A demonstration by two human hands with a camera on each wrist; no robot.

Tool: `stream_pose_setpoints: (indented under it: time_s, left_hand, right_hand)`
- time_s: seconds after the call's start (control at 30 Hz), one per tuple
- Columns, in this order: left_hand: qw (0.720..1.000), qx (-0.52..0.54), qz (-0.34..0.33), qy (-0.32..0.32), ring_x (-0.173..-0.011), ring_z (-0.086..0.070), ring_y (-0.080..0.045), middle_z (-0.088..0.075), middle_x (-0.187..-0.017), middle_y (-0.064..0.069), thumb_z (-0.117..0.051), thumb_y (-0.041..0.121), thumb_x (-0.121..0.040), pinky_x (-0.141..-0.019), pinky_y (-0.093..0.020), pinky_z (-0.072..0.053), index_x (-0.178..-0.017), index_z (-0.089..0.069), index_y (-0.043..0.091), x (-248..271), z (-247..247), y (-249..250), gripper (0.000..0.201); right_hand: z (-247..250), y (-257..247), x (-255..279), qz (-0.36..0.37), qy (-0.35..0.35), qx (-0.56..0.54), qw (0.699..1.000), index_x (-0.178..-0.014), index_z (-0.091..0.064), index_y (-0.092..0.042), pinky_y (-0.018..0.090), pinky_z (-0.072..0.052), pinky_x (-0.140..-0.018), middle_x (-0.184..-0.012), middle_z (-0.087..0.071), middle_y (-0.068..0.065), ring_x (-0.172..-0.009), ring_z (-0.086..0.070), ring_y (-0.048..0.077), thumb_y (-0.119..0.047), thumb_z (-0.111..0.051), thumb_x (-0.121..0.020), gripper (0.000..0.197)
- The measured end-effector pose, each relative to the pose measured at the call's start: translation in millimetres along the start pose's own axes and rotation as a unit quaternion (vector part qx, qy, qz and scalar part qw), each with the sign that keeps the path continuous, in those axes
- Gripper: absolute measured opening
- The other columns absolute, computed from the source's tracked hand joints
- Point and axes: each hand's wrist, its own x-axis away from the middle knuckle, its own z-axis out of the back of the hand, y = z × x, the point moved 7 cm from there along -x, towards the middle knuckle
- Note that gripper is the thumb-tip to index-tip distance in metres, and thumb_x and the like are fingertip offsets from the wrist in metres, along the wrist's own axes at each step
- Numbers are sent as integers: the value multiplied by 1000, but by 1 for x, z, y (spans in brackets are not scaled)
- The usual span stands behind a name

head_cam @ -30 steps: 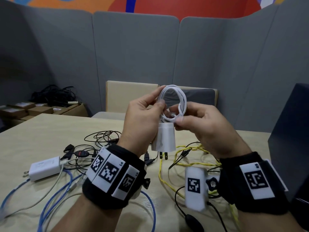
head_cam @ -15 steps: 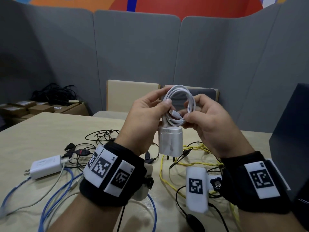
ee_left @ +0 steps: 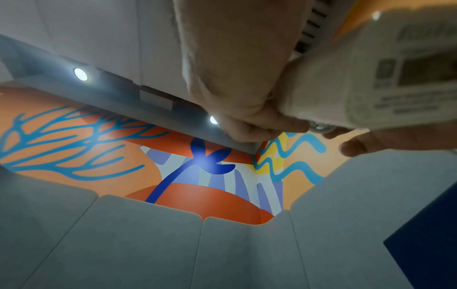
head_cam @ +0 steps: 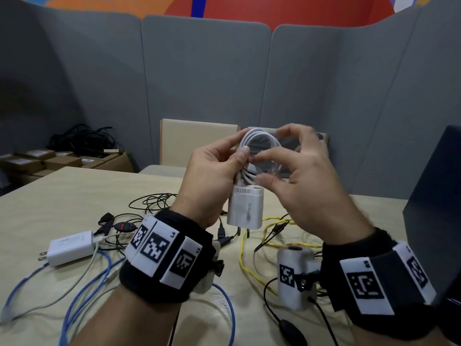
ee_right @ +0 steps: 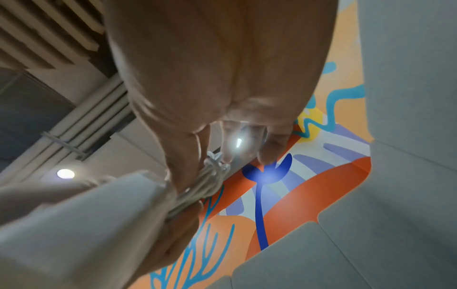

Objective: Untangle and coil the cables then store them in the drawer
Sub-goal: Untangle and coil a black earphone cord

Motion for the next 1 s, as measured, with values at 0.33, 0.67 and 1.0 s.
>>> stream_pose_setpoints:
  time_s: [0.33,0.67,1.0]
  left_hand:
    - [998,-59,-7,6,-58,-64,-16,-71,-71,-5,-53,5,-96,-54,-28,-53,-95,-55,12,4,-8,-8,7]
    - [997,-39,-7,-61,-95,-69,-22,-72,-109,-14,-63,-7,-83,-83,-30,-55,-122,-63,13,9,-27,-4,44]
    - [998,-69,2,-3,-90,-70,-14,-75,-99,-3,-60,-3,-88,-76,-27,-56,-122,-65,13,8,-24,-7,38]
  right_hand:
    - [4,0,-1,-46,-9,-1,999,-91,-76,-25,8,-29,-68,-92,-34,-5,-90,-40,10,-28,-74,-84,7]
    - [10,28,-4,-132,58,-170,975,-88,-71,-26,20,-51,-82,-100,-45,-1,-92,-54,14,-18,-69,-89,9]
    - [0,28,-3,-142,48,-201,968,-80,-67,-28,28,-51,-76,-104,-47,5,-88,-56,18,-19,-66,-91,13]
